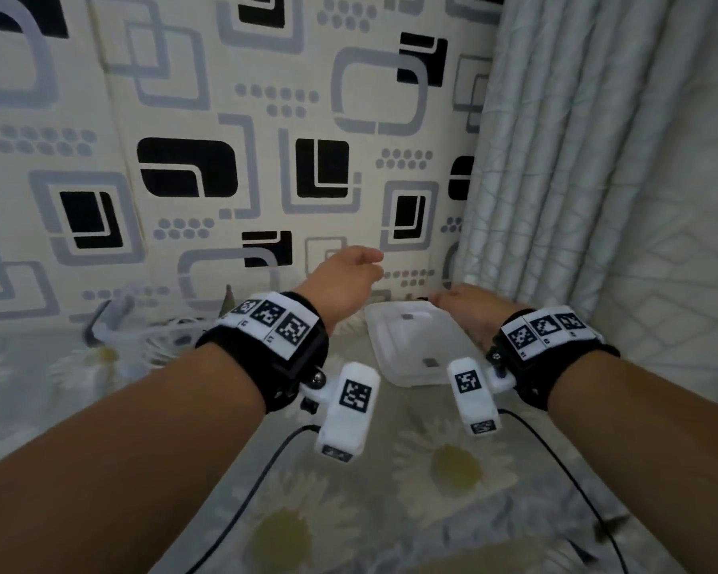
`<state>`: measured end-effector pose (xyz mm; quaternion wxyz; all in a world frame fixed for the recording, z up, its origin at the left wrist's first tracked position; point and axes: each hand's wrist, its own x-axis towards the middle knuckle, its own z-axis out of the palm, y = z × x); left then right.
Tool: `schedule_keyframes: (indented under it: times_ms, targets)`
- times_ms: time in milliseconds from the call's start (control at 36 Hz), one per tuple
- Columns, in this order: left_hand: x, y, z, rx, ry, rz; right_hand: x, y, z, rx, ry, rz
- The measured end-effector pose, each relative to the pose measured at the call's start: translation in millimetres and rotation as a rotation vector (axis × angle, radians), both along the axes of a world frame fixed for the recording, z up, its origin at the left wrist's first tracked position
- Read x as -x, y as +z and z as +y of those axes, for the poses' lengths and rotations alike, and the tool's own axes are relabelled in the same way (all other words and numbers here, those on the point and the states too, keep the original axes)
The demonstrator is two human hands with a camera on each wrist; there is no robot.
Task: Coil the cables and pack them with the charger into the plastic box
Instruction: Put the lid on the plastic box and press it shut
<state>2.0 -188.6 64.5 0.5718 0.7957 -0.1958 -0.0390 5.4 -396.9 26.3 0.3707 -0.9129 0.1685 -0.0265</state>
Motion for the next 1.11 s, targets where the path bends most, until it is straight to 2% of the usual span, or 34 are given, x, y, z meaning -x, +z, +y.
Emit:
schedule_keyframes:
  times_ms: [333, 583, 694, 833, 944, 1028, 1111]
  targets:
    - [-3, -61, -32, -0.030, 0.028, 0.347, 19, -24, -20, 0.123, -0.088, 0.163]
    - [-5, -84, -35, -0.078, 0.061, 0.441, 19, -33, -23, 0.048, -0.106, 0.184]
    - [-6, -87, -35, -0.071, 0.048, 0.448, 17, -37, -25, -0.023, -0.125, 0.158]
    - [-9, -88, -34, -0.102, 0.036, 0.427, 18, -37, -29, -0.259, -0.235, 0.028]
    - [-11, -90, -30, -0.089, 0.035, 0.446, 24, -31, -33, -0.289, -0.265, 0.052]
    - [-13, -91, -27, -0.093, 0.017, 0.445, 27, -31, -30, -0.401, -0.256, 0.048]
    - [-13, -89, -27, -0.232, -0.021, 0.339, 27, -31, -22, -0.526, -0.256, 0.008]
